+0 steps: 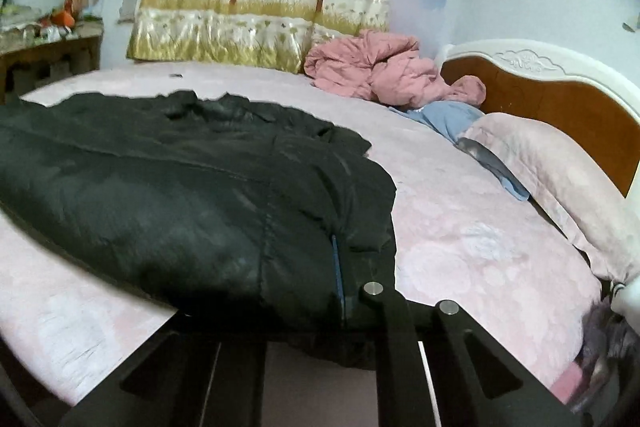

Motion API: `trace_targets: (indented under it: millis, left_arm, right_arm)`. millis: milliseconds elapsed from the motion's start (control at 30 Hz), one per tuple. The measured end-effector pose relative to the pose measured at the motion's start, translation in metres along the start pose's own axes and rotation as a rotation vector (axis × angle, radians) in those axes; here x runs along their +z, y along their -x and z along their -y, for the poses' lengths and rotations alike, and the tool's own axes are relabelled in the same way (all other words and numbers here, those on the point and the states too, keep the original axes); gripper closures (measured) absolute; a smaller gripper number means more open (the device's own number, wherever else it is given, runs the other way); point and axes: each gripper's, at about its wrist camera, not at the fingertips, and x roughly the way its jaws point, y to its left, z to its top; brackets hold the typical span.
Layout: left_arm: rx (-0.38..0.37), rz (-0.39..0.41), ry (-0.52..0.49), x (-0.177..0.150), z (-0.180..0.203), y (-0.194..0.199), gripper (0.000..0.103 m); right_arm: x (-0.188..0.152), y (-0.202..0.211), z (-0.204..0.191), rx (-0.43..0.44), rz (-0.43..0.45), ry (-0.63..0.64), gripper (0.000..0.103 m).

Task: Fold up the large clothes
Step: 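Grasp the coat end with both grippers and lift it to fold, then fold the held coat end over the strip with both grippers, release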

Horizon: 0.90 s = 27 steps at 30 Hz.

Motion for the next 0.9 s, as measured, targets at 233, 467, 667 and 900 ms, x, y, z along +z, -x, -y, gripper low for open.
trace_targets:
  millis: [233, 467, 667, 900]
  left_arm:
    - [-0.163, -0.105, 0.125, 0.018, -0.039, 0.008, 0.072]
    - [-0.167, -0.09, 0.152, 0.091, -0.063, -0.033, 0.064]
    - [-0.242, -0.151, 0.228, 0.131, -0.088, -0.119, 0.05]
    - [-0.3, -0.171, 0.391, 0.123, -0.109, -0.188, 0.04]
  right_arm:
    - [0.018, 0.031, 0.005, 0.048, 0.011, 0.026, 0.083]
    - [0.09, 0.001, 0.027, 0.007, 0.036, -0.027, 0.044]
    - [0.143, -0.088, 0.036, 0.103, -0.065, -0.079, 0.038]
    - [0.154, -0.174, 0.05, 0.183, -0.144, -0.159, 0.038]
